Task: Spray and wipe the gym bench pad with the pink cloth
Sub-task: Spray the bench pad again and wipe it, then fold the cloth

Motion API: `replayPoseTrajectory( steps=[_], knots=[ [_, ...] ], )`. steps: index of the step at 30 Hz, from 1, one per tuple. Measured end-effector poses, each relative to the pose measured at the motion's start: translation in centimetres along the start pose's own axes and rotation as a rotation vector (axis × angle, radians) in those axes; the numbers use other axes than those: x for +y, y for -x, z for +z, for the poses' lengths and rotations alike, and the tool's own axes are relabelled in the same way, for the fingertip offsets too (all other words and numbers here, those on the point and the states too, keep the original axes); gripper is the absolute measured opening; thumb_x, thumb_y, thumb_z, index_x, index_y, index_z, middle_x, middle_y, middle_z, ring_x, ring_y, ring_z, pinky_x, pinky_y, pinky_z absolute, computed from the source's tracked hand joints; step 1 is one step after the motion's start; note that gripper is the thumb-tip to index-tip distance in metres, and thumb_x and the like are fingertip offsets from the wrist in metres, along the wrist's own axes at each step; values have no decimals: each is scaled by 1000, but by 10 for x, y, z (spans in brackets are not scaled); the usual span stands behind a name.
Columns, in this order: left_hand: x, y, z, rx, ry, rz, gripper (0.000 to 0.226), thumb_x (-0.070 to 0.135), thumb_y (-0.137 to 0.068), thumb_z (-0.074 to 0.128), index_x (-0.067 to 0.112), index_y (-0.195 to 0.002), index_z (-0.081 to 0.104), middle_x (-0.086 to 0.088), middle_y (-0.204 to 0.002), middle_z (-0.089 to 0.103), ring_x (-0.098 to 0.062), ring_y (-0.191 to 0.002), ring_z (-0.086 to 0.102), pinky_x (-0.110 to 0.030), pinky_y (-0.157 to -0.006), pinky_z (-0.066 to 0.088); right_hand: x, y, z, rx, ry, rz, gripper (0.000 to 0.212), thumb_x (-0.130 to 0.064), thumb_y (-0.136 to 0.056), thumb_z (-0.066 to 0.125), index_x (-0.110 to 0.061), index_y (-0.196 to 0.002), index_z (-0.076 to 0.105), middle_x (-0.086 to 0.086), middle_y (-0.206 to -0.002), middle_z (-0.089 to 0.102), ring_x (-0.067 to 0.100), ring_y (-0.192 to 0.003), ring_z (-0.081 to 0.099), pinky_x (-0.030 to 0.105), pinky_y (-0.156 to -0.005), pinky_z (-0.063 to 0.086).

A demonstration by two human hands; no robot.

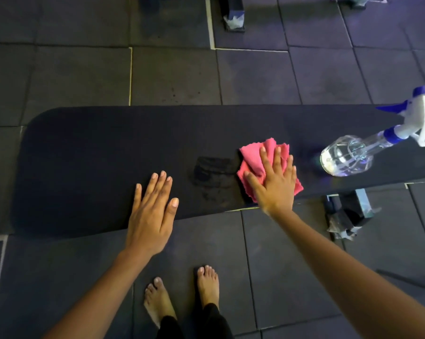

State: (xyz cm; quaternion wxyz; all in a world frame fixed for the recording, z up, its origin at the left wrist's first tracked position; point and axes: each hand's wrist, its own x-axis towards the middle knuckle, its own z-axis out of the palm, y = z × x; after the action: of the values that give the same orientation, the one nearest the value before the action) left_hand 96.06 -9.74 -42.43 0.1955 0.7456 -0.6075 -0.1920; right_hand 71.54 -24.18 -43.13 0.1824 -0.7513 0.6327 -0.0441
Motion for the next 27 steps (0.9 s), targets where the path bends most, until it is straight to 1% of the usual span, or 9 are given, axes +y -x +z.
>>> replayPoseTrajectory(
  steps=[2, 5, 8, 11, 15, 17, 22, 24, 27],
  knots=[
    [2, -1, 0, 5, 12, -2, 59, 42, -98, 18, 10, -147, 27, 1, -156, 21, -12, -147, 9, -41, -120, 1, 0, -3, 1, 30, -28, 35, 62, -50, -98, 37, -38, -153, 12, 0, -164, -1, 31, -150, -8, 44, -120, -6],
    [6, -3, 3, 0, 10, 13, 59, 43, -98, 17, 10, -147, 26, 1, -156, 21, -12, -146, 8, -39, -120, 0, 0, -3, -1, 38, -86, 26, 55, -31, -102, 40, -33, -153, 19, 1, -164, 3, 32, -150, -8, 43, -121, -5],
    [7, -6, 6, 1, 13, 15, 59, 43, -98, 16, 10, -147, 26, 1, -156, 20, -11, -147, 7, -40, -120, 0, -12, -1, 3, 50, -88, 50, 56, -24, -101, 38, -28, -153, 19, 4, -164, 4, 31, -150, -7, 41, -120, -4],
    [8, -6, 10, 7, 29, 8, 59, 43, -98, 16, 10, -146, 26, 0, -156, 21, -12, -147, 8, -41, -120, 1, -30, -1, 6, 62, -93, 76, 57, -23, -101, 35, -26, -154, 15, 4, -164, 2, 32, -150, -7, 42, -121, -2],
    [4, -5, 11, 27, 97, 6, 58, 42, -99, 18, 10, -147, 23, 1, -156, 20, -10, -147, 7, -32, -120, -4, -57, 0, 12, 64, -31, -30, 58, -25, -99, 32, -21, -154, 16, 6, -164, 2, 30, -149, -12, 43, -122, 1],
    [1, -5, 11, 31, 101, 23, 59, 42, -99, 18, 8, -146, 24, -1, -156, 20, -11, -147, 8, -30, -120, -3, -72, -1, 16, 55, -26, -87, 58, -28, -99, 31, -20, -155, 16, 7, -164, 2, 30, -149, -13, 43, -122, 0],
    [-3, 0, 12, 40, 101, 66, 62, 44, -99, 16, 5, -147, 24, -4, -156, 20, -15, -147, 8, -33, -120, 3, -104, 2, 31, -51, -4, -228, 60, -36, -100, 32, -26, -155, 11, 5, -164, 2, 27, -150, -11, 41, -122, -4],
    [-4, 2, 11, 57, 123, 54, 62, 43, -99, 18, 4, -147, 24, -6, -157, 19, -15, -147, 8, -34, -120, 6, -111, 8, 34, -78, 24, -296, 61, -37, -99, 34, -25, -155, 12, 3, -164, 4, 26, -150, -9, 41, -122, -5],
    [-1, 1, 8, 68, 172, -6, 64, 44, -98, 18, 2, -146, 25, -7, -157, 20, -15, -147, 8, -41, -120, 12, -114, 22, 33, -123, 19, -396, 60, -35, -100, 35, -23, -155, 13, 3, -163, 6, 23, -150, -8, 42, -122, -4]
  ],
)
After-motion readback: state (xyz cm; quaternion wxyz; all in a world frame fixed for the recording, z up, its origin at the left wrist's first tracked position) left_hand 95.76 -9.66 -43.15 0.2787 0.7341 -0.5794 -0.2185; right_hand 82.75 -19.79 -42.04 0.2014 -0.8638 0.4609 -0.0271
